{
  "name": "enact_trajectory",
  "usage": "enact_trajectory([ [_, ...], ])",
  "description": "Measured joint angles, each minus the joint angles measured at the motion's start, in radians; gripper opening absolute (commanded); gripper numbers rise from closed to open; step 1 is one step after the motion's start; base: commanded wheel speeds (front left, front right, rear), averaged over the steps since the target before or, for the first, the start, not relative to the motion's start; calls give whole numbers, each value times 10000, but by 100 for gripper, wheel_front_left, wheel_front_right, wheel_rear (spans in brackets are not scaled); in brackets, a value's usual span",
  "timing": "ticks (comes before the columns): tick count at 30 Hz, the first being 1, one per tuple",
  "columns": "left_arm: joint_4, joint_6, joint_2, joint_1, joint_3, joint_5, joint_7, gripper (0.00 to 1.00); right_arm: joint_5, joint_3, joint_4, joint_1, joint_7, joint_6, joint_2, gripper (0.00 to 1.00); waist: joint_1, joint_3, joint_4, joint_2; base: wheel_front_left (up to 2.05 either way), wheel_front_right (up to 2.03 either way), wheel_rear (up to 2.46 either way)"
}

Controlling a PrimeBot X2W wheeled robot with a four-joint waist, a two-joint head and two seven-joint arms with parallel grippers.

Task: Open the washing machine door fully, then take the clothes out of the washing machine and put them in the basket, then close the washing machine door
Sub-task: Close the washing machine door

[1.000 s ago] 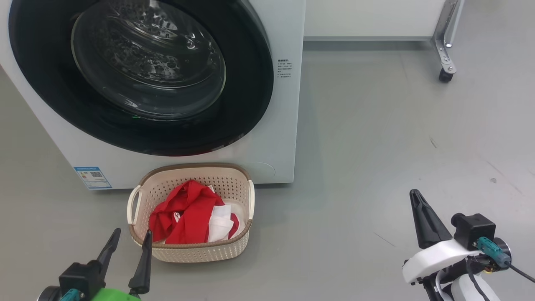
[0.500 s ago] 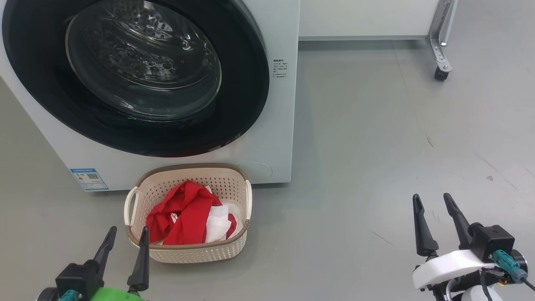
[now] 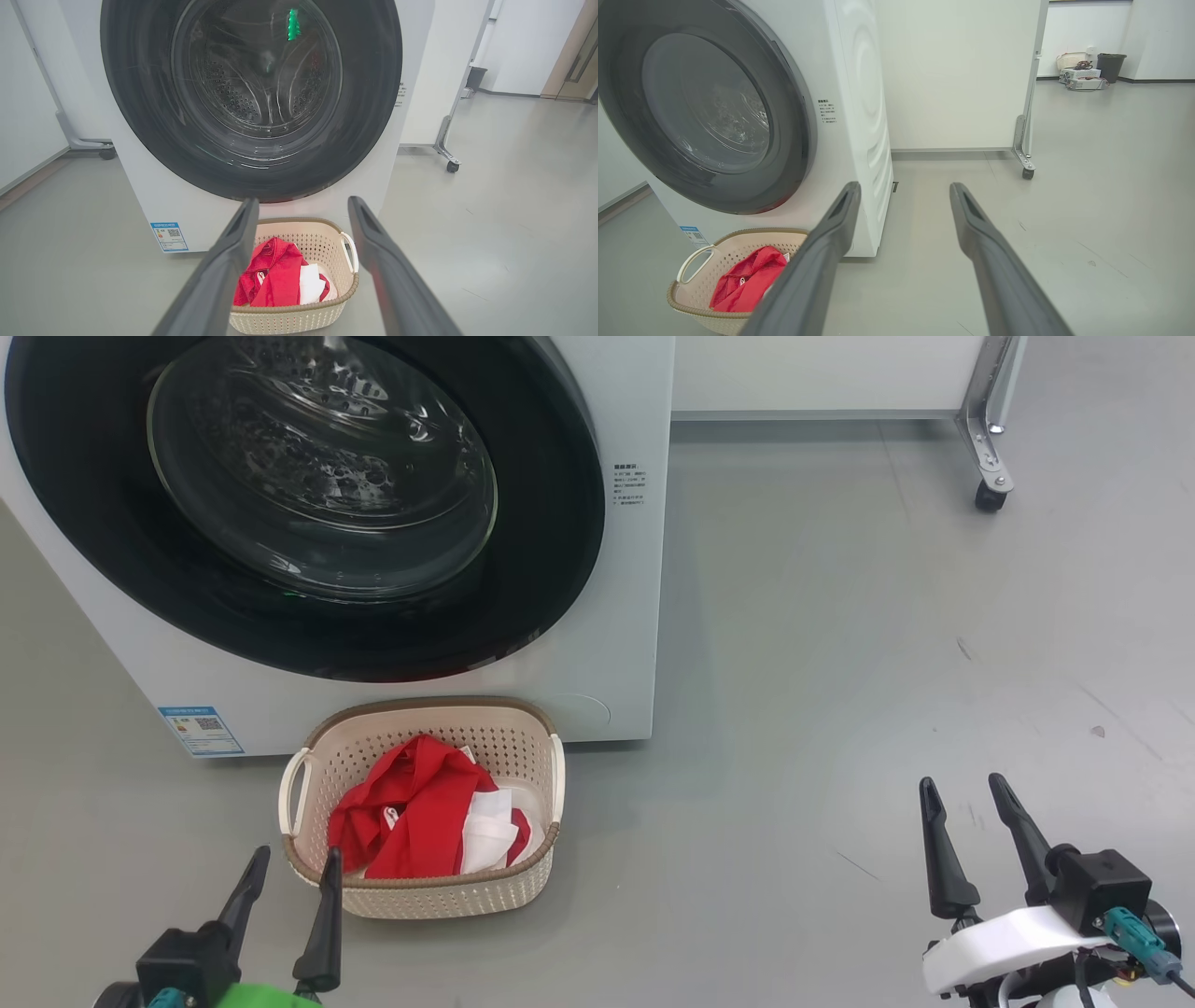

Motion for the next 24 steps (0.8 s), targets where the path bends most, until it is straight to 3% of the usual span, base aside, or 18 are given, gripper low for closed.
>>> enact_trajectory([
  [24, 86, 0, -27, 81, -4, 19, 0, 100, -165, -159, -165, 301, 0, 92, 138, 100, 0, -35, -31, 0, 0, 0, 0],
])
